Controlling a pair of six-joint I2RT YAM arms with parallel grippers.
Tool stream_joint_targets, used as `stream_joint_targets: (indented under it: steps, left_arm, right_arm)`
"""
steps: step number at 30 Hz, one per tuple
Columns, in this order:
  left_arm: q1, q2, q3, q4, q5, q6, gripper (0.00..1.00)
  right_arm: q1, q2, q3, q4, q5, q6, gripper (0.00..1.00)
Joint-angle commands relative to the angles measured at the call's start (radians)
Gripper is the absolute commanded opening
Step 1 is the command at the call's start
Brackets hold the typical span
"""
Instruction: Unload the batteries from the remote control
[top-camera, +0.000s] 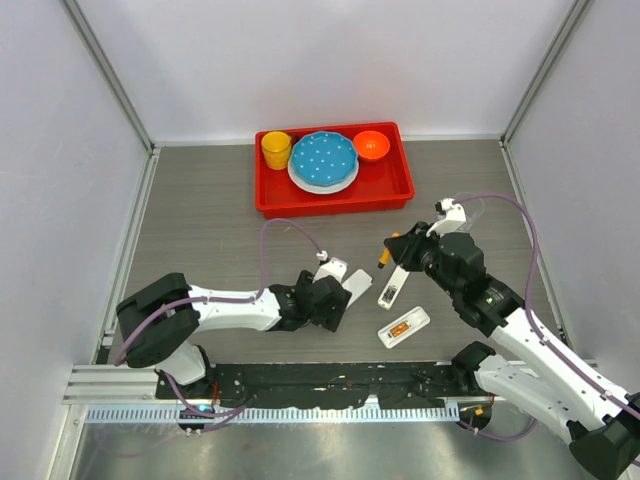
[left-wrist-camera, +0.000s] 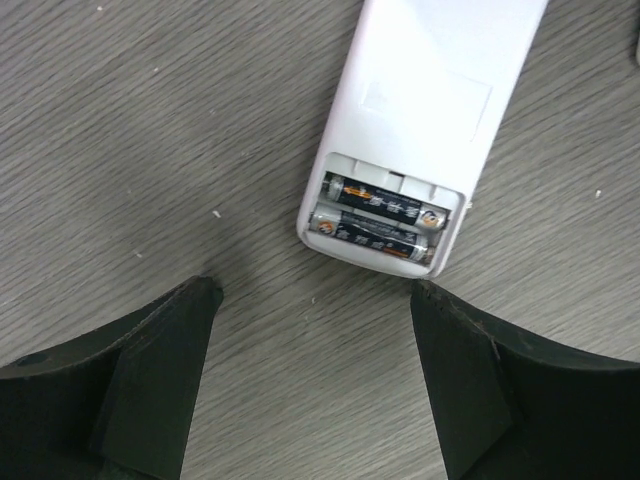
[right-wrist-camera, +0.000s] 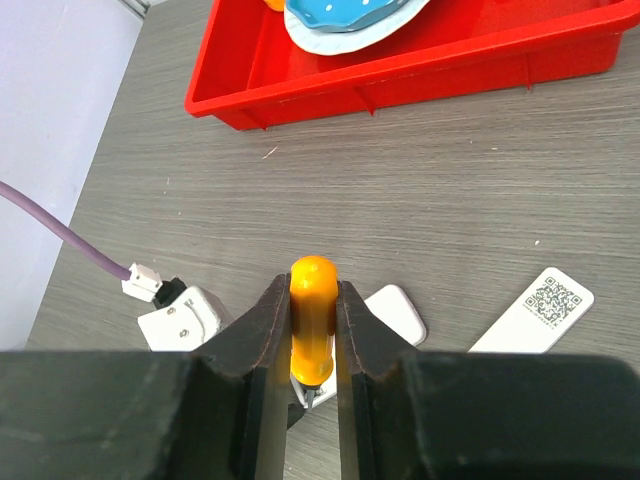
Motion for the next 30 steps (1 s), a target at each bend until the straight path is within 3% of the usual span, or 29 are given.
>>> stream_joint_targets:
  steps: [1,11,22,30]
  left_arm:
    - [0.000,-0.010,-0.025,-0.080,-0.066,-0.051,0.84]
    - [0.031,0.038,0.034,-0.048,-0.028,-0.057,0.84]
    - [0.086,-0.052,-0.017,0.018,0.061,-0.074,0.85]
    - [0.060,-0.105,-0.044,0.052,0.149,-0.039,0.84]
  right_arm:
    - [-0.002,0.003,-0.001,0.071,-0.020,0.012,0.01]
    - [-0.002,-0.006,-0.010,0.060,-0.018,0.014,0.01]
    - [-0.003,-0.020,-0.014,0.049,-0.032,0.024,0.01]
    - [-0.003,-0.020,-0.027,0.059,-0.018,0.027,0.01]
